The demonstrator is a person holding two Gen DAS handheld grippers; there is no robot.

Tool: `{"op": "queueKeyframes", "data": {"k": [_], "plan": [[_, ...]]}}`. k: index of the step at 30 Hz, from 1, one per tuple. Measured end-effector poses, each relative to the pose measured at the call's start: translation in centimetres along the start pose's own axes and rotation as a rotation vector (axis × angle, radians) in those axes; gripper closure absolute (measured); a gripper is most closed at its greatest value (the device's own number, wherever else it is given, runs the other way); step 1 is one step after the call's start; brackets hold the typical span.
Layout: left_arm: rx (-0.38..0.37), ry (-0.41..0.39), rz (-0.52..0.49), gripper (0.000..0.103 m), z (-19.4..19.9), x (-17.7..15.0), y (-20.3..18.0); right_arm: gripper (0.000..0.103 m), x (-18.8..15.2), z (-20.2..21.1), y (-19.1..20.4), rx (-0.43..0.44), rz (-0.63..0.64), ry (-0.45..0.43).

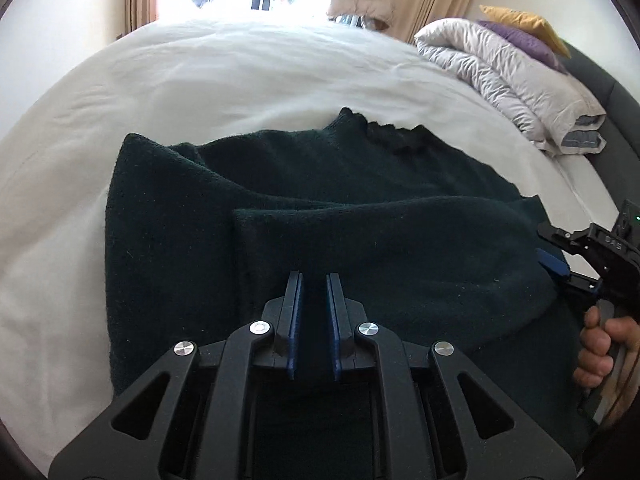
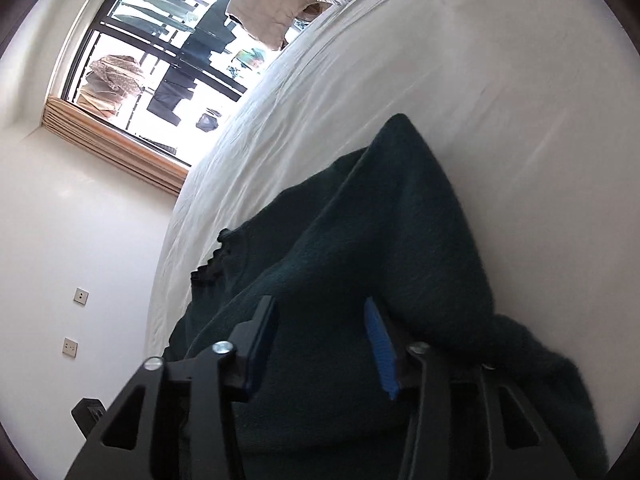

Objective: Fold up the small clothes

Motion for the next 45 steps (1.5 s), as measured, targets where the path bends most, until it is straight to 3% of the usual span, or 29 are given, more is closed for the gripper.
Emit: {"op": "queueKeyframes", "data": {"k": [3,4,5,6,9,10,11,12,13,14,16,20,23,27,31,37,40,45], "plan": [[-0.022,0.0,0.019,0.092,0.4,-0.3,0.6,0.093,0.3,0.7,-1.9,0.055,-0.035,0.008],[-0.018,0.002,0.017,0.092,0.4,-0.4,0.6,0.093,0.2,1.3,-2.4,0.058,-0.052,0.008],[-0.005,0.001,0.011,0.092,0.7,-0.5,0.6,0.084,0.0,2.1,-2.4,0.048,-0.054,0.0],[0.028,-0.007,-0.012,0.092,1.2,-0.7,0.4,0.061,-0.3,3.2,-1.9,0.031,-0.033,-0.02],[0.103,-0.016,-0.072,0.092,2.5,-2.1,-0.2,0.027,-1.4,5.7,0.3,0.076,0.075,-0.095],[0.128,-0.015,-0.084,0.091,3.0,-2.6,-0.4,0.027,-1.6,5.5,0.4,0.041,0.108,-0.088],[0.155,-0.016,-0.096,0.091,3.7,-3.2,-0.7,0.037,-1.8,4.8,-0.2,0.003,0.114,-0.052],[0.181,-0.016,-0.109,0.091,4.5,-3.9,-0.3,0.054,-2.0,3.9,-0.9,-0.002,0.102,-0.022],[0.221,-0.011,-0.132,0.091,5.1,-4.6,-0.8,0.06,-2.1,4.0,-1.5,-0.02,0.087,-0.019],[0.252,0.002,-0.152,0.091,5.9,-5.4,-1.0,0.059,-2.1,4.7,-1.7,-0.029,0.061,-0.014],[0.275,0.02,-0.178,0.091,7.7,-7.6,-1.5,0.046,-2.6,7.0,-1.6,-0.013,0.011,-0.015],[0.269,-0.031,-0.236,0.091,11.8,-12.5,-3.2,0.03,-5.3,14.1,0.2,-0.01,0.113,-0.134],[0.229,-0.041,-0.243,0.091,15.0,-16.5,-3.8,0.029,-8.4,18.2,0.6,-0.007,0.168,-0.149],[0.196,-0.021,-0.194,0.091,17.9,-20.2,-2.8,0.029,-12.8,22.0,0.6,-0.064,0.261,-0.143],[0.212,-0.024,-0.157,0.091,20.4,-21.9,-0.8,0.027,-15.6,25.1,0.3,-0.12,0.368,-0.148],[0.21,-0.043,-0.112,0.091,23.2,-23.7,1.9,0.027,-17.1,28.0,-1.2,-0.288,0.537,-0.163],[0.226,-0.09,-0.202,0.091,24.8,-24.8,2.0,0.027,-18.1,29.0,-1.5,-0.368,0.655,-0.146],[0.276,-0.112,-0.484,0.09,26.6,-28.2,0.3,0.021,-20.3,30.8,-1.2,-0.497,0.942,-0.161]]}}
Point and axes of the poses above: each gripper's, at about its wrist camera, not at the fingertips, and z roughly against the way its jaws point, y to its left, x to its top, the point moved 3 cm from there along -z, roughly the way its jaws point, and after that the axes turned 1 degree about z, right-handed, at the moved point
